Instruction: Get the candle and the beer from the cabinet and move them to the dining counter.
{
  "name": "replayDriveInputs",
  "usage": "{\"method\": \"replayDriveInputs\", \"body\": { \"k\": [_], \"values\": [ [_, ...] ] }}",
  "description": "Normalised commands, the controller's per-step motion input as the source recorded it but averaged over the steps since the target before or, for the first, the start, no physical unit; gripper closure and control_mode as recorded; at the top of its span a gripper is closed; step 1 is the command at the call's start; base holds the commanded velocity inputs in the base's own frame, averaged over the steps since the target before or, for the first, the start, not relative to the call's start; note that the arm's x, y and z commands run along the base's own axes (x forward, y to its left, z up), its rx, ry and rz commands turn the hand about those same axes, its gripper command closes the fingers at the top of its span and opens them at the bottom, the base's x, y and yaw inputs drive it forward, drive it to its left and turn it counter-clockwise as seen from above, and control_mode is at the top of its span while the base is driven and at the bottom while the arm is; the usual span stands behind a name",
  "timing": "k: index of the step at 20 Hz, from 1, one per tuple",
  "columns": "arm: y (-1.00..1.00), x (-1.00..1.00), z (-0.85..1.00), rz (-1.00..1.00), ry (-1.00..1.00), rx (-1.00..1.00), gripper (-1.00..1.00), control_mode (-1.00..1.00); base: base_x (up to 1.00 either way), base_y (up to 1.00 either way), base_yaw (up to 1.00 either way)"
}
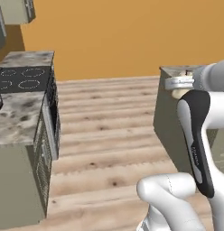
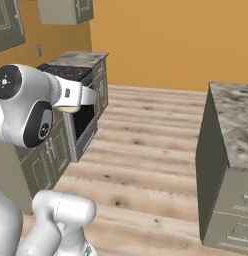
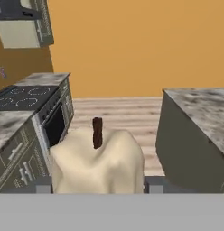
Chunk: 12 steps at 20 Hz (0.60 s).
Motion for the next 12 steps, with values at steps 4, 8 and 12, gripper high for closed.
{"method": "replayDriveInputs", "body": {
  "k": [4, 8, 12],
  "values": [
    [0.00, 0.00, 0.00, 0.00, 0.00, 0.00, 1.00, 1.00, 1.00, 1.00, -0.50],
    [0.00, 0.00, 0.00, 0.00, 0.00, 0.00, 1.00, 1.00, 1.00, 1.00, -0.50],
    [0.00, 0.00, 0.00, 0.00, 0.00, 0.00, 1.00, 1.00, 1.00, 0.30, -0.28]
  ]
}}
